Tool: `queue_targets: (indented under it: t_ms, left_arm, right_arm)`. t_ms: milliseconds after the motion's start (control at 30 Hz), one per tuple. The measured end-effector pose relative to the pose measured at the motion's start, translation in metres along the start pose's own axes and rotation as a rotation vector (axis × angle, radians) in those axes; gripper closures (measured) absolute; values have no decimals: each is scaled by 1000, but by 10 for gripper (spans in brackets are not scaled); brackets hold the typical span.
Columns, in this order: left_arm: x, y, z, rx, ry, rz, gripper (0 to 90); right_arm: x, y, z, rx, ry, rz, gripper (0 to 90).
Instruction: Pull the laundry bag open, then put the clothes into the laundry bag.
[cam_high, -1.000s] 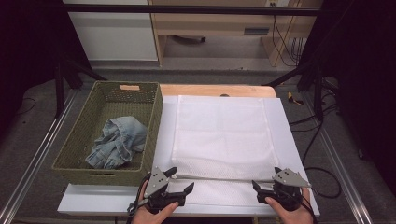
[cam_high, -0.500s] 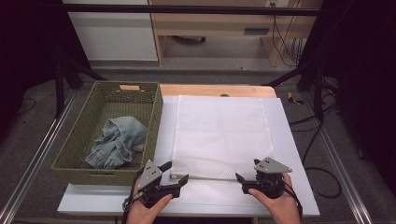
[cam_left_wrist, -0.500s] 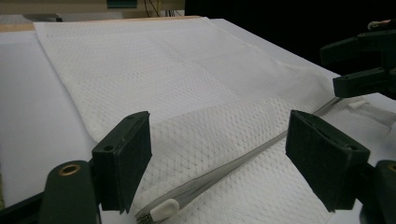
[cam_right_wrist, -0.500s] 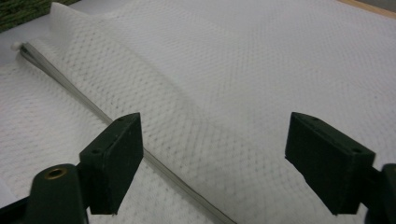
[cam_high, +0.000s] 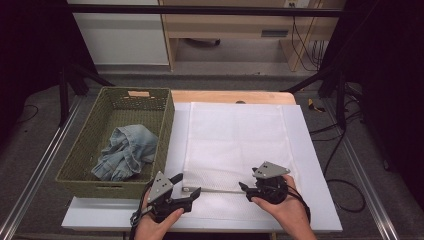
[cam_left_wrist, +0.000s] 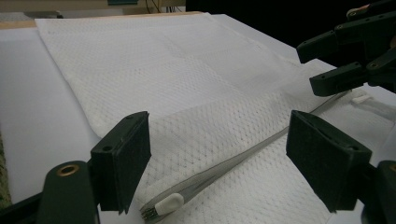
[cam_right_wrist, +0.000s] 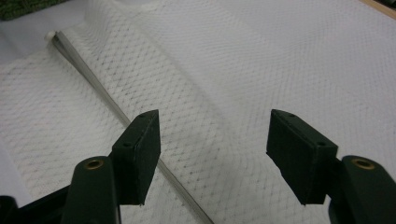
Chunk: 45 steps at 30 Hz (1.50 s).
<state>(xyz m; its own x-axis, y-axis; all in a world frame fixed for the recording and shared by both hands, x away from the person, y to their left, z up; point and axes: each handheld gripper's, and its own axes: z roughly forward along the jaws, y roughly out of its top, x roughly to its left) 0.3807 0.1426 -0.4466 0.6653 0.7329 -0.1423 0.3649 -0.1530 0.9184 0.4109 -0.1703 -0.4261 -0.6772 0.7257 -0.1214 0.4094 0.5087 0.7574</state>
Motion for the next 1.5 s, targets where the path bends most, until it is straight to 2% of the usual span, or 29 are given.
queue_targets:
  t_ms: [267, 633, 800, 967, 1333, 1500]
  left_arm:
    - [-3, -1, 3, 18, -14, 8, 178]
    - [-6, -3, 6, 35, -25, 15, 162]
    - [-8, -4, 6, 44, -29, 23, 162]
    - [-10, -4, 7, 51, -32, 28, 162]
    - [-10, -4, 7, 55, -36, 36, 163]
    - [-9, -4, 7, 59, -35, 38, 163]
  right_arm:
    - [4, 4, 12, 63, 27, -63, 358]
    - [3, 2, 24, 124, 72, -83, 301]
    - [3, 0, 33, 154, 96, -98, 299]
    - [4, -2, 43, 193, 112, -93, 299]
    - [7, -2, 52, 219, 142, -114, 318]
    - [9, -2, 53, 235, 148, -116, 386]
